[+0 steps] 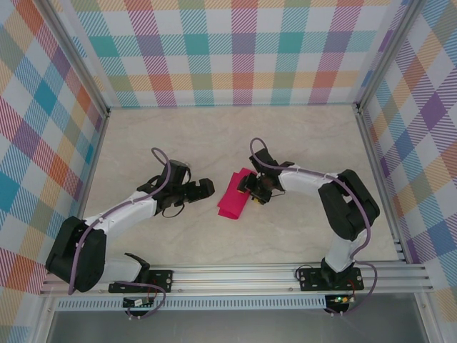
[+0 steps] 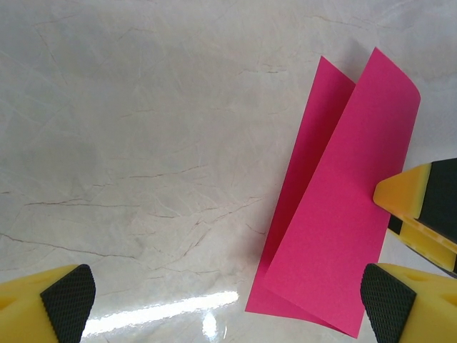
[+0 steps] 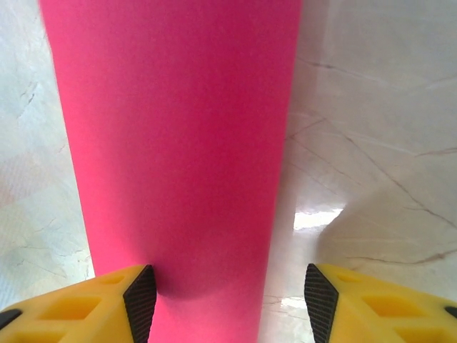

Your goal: Fold a paper plane with a square sheet of paper (pick it up from the middle)

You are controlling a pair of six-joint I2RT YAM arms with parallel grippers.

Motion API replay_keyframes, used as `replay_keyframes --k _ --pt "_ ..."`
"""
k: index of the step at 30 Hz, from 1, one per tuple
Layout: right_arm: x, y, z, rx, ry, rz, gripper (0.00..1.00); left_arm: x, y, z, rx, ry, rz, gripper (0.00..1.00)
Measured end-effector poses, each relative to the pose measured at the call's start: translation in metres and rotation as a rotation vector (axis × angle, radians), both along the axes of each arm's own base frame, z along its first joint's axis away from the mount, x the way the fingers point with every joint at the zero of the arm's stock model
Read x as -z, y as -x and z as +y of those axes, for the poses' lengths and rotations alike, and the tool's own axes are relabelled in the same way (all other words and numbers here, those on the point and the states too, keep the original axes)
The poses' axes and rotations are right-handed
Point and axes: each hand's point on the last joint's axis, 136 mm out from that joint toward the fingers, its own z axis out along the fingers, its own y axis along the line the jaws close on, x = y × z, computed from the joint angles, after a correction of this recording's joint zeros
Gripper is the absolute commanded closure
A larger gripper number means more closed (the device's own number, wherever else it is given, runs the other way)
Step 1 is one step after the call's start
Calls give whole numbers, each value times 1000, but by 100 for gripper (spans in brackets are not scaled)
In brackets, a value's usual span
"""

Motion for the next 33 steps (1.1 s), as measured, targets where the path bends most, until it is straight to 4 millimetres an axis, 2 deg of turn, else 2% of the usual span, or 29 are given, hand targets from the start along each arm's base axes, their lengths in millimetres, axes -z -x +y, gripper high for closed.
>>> replay_keyframes --k 7,13,17,33 --pt "1 -2 3 -67 75 7 38 4 0 0 4 -8 10 4" --pt "5 2 2 -125 116 20 36 0 -3 -2 7 -5 -2 4" --pt "10 5 0 -136 135 43 36 0 -5 -3 13 -5 -8 6" --pt "12 2 3 -174 161 63 36 1 -6 -7 27 7 -6 13"
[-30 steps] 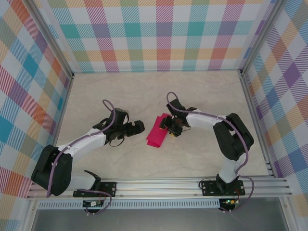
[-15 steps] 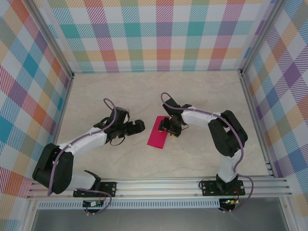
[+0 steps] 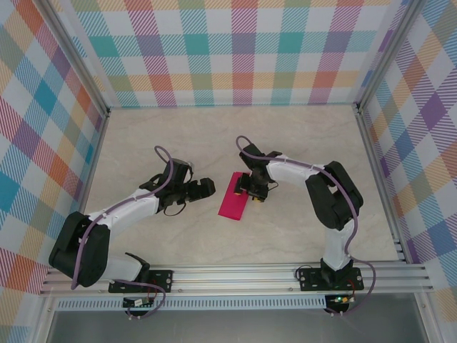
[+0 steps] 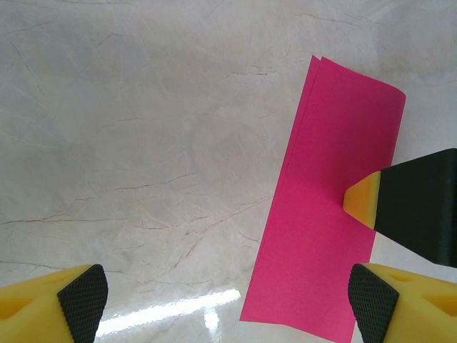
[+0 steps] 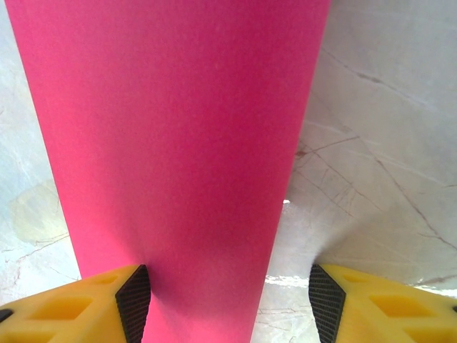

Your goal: Fold a paper plane with a square sheet of paper (pick it up from the middle)

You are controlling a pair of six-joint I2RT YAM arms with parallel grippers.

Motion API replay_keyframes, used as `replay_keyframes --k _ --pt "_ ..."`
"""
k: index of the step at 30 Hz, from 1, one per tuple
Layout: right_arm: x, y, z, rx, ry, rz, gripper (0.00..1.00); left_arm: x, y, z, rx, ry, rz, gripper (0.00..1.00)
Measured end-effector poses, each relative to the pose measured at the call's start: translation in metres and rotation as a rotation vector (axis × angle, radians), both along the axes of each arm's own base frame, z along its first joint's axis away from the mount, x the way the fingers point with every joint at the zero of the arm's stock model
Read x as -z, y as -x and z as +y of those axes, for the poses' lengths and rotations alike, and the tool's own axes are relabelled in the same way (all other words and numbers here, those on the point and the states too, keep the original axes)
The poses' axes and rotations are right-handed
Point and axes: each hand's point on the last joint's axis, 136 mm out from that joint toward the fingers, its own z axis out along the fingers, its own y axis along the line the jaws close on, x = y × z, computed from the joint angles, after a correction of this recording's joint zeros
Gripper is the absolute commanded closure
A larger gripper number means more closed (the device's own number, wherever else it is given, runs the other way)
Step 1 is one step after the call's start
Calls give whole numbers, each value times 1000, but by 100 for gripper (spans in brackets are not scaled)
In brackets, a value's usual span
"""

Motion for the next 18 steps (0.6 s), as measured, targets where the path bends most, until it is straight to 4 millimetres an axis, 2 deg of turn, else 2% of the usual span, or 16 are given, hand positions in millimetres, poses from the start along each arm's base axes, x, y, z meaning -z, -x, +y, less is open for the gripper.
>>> replay_keyframes --k 18 --pt "2 0 0 -32 23 22 35 5 1 -2 10 5 16 19"
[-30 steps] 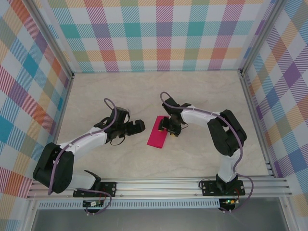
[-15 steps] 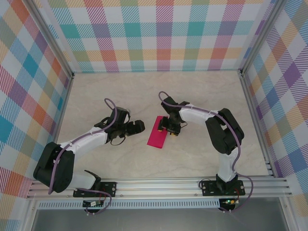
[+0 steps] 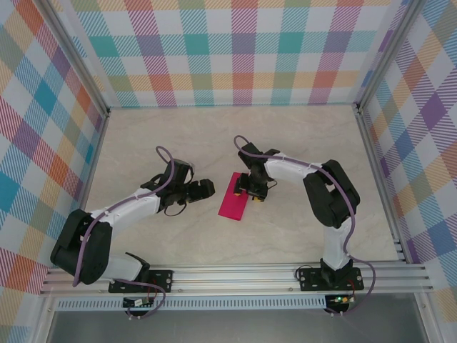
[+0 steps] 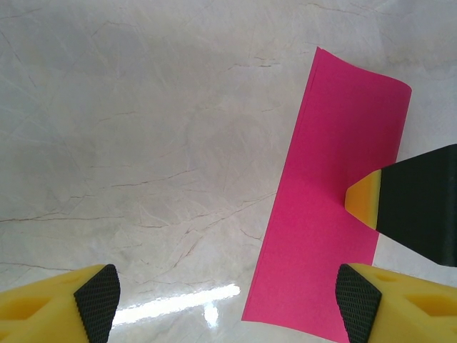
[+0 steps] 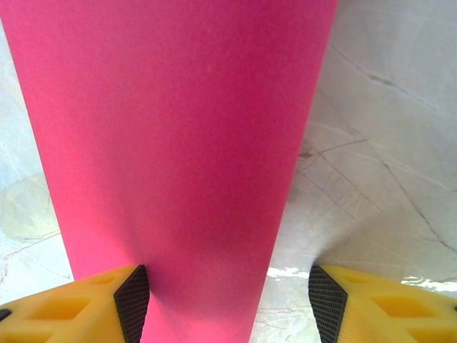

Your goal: Fold a paper plane with a square sheet of paper (pick it up from the middle)

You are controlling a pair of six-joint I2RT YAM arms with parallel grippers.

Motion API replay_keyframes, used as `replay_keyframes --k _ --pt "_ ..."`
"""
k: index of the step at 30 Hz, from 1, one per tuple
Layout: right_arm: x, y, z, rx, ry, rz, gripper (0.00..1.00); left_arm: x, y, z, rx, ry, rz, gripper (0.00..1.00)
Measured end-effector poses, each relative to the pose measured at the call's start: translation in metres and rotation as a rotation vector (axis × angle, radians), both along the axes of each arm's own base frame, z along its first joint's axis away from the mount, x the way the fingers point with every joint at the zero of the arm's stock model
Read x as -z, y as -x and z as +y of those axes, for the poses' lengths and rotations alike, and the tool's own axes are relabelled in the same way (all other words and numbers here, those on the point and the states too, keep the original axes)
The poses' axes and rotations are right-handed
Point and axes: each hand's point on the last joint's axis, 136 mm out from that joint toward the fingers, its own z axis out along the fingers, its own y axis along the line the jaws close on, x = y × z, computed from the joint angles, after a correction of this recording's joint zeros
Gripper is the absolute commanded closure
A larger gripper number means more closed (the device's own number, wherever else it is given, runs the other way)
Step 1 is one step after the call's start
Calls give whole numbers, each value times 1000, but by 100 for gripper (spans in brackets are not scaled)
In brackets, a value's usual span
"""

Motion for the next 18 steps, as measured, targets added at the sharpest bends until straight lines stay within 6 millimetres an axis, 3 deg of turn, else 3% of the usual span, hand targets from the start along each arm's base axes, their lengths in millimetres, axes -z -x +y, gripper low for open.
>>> replay_keyframes --k 18 --pt "1 0 0 -5 12 17 37 0 -1 -2 10 4 5 22"
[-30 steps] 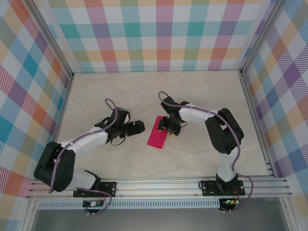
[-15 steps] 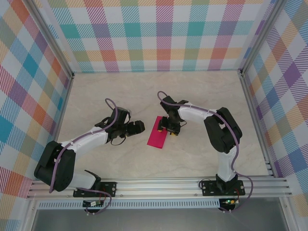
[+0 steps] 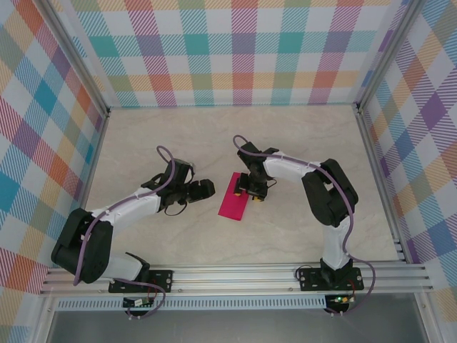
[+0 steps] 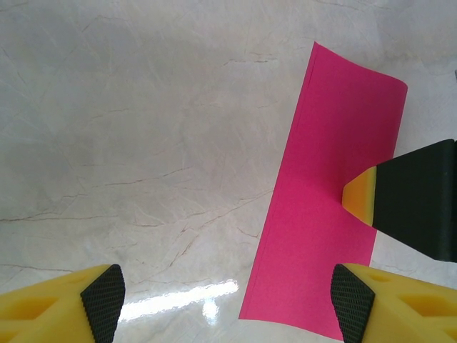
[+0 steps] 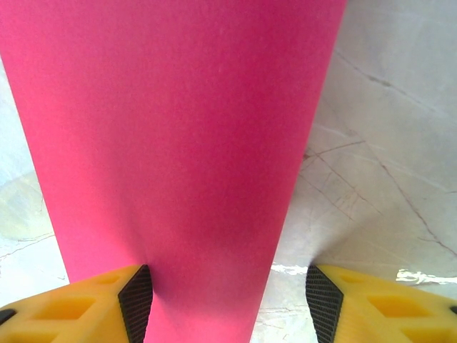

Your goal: Fold a paper plane with a square sheet of paper (pick it up from the middle)

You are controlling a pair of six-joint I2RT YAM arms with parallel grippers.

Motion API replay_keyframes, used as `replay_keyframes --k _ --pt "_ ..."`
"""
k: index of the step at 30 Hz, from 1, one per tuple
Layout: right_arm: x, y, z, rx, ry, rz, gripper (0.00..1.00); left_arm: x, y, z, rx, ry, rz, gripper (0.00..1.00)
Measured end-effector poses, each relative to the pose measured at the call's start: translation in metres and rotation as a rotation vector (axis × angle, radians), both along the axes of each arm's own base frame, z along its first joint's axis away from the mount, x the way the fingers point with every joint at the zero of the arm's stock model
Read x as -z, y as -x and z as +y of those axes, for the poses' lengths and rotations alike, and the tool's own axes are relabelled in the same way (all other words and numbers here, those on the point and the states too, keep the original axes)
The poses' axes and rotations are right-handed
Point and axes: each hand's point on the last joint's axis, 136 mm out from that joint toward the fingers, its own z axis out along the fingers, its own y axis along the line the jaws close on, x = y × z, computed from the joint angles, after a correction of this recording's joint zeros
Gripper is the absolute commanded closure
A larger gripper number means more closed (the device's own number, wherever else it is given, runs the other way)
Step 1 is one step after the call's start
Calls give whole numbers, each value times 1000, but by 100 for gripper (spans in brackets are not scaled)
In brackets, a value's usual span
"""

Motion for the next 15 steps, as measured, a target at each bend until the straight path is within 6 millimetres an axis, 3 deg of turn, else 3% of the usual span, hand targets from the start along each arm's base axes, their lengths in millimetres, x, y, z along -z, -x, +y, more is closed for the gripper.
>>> replay_keyframes --k 15 --pt "1 0 0 6 11 22 34 -8 -6 -8 43 10 -17 23"
